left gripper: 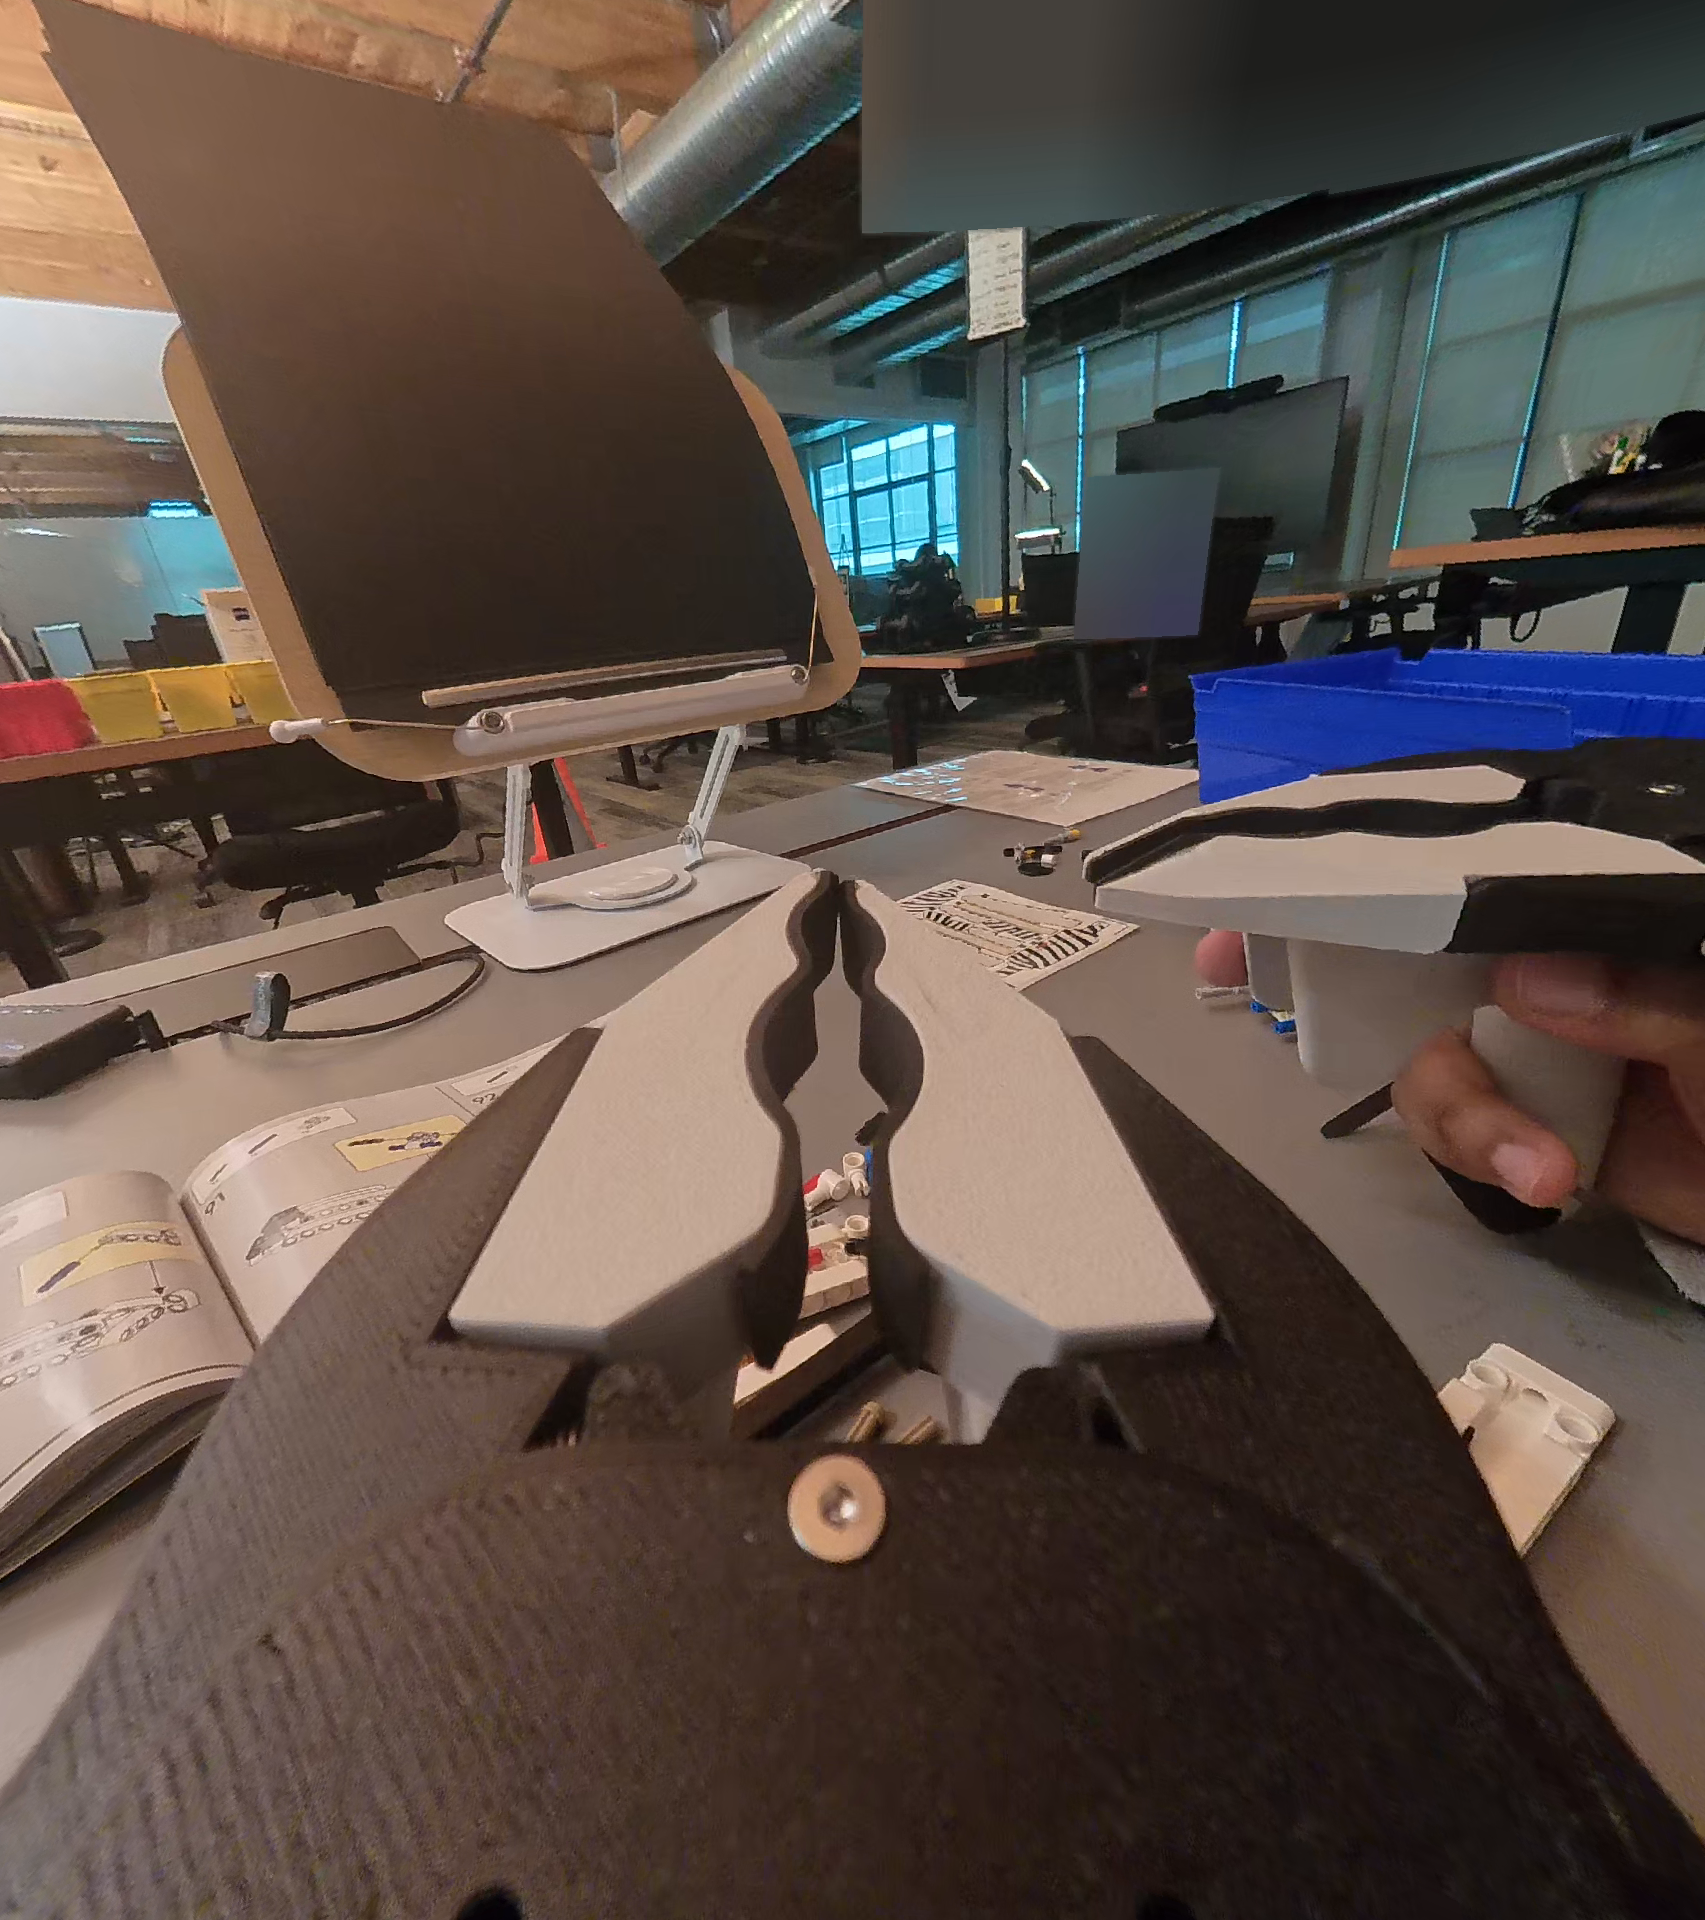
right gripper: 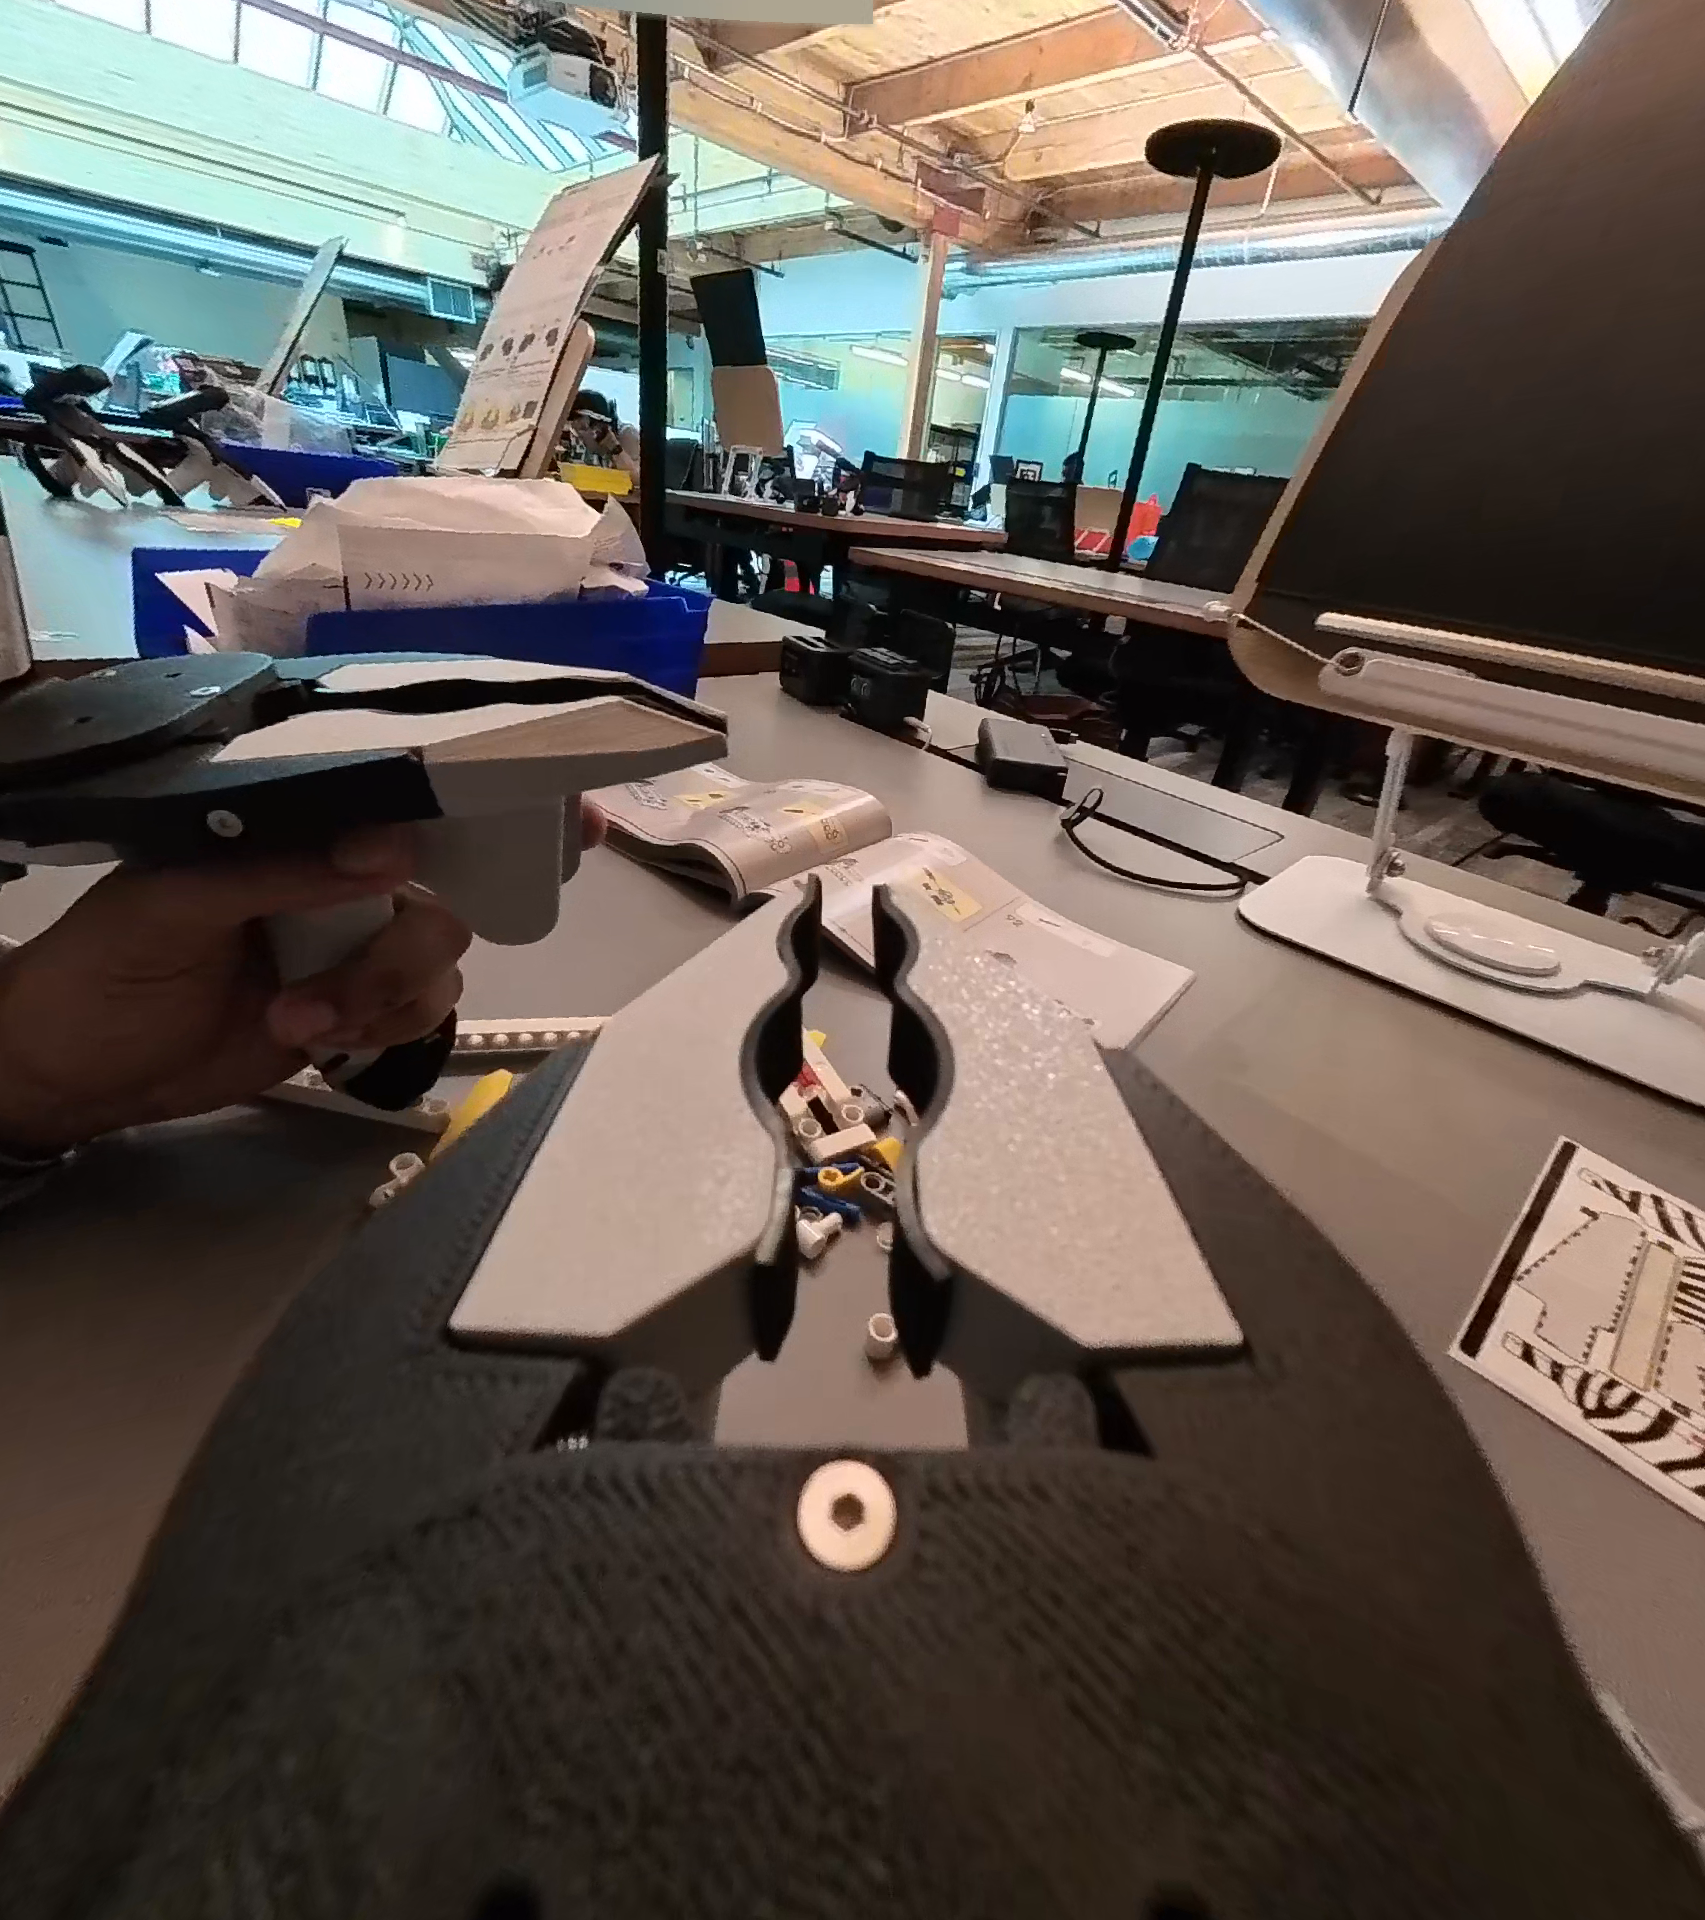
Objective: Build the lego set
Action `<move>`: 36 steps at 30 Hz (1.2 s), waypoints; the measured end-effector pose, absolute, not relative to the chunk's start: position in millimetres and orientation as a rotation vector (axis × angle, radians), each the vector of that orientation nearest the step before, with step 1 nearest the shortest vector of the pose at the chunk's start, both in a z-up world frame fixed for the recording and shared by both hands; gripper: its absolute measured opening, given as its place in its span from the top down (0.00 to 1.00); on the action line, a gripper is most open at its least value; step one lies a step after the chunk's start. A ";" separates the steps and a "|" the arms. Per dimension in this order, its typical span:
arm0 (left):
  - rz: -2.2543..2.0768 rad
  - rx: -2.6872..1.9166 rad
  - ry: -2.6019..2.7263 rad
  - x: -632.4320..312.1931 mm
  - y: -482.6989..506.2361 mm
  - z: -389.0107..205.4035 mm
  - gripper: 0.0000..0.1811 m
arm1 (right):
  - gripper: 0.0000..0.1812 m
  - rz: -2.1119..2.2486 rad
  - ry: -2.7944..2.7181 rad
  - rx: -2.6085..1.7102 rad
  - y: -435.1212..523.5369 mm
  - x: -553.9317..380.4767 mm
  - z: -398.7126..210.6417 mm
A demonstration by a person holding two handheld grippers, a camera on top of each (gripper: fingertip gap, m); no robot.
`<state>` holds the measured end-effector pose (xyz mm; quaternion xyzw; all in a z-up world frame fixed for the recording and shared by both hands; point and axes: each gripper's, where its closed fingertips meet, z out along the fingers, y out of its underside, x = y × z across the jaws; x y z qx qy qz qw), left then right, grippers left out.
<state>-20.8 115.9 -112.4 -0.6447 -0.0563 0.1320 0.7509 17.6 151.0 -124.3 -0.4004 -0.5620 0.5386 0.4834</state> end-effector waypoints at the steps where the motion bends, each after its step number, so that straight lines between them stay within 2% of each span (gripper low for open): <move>1: 0.288 -1.408 -0.124 -21.0 115.9 -112.5 1.00 | 0.96 1.309 -1.371 -0.973 150.7 17.6 -124.5; 30: 0.304 -1.406 -0.121 -21.6 115.3 -112.9 1.00 | 0.95 1.362 -1.357 -1.020 153.6 16.9 -125.4; 36: 0.249 -1.384 -0.085 -3.4 106.6 -79.4 1.00 | 0.93 1.486 -1.332 -0.999 142.2 38.2 -110.2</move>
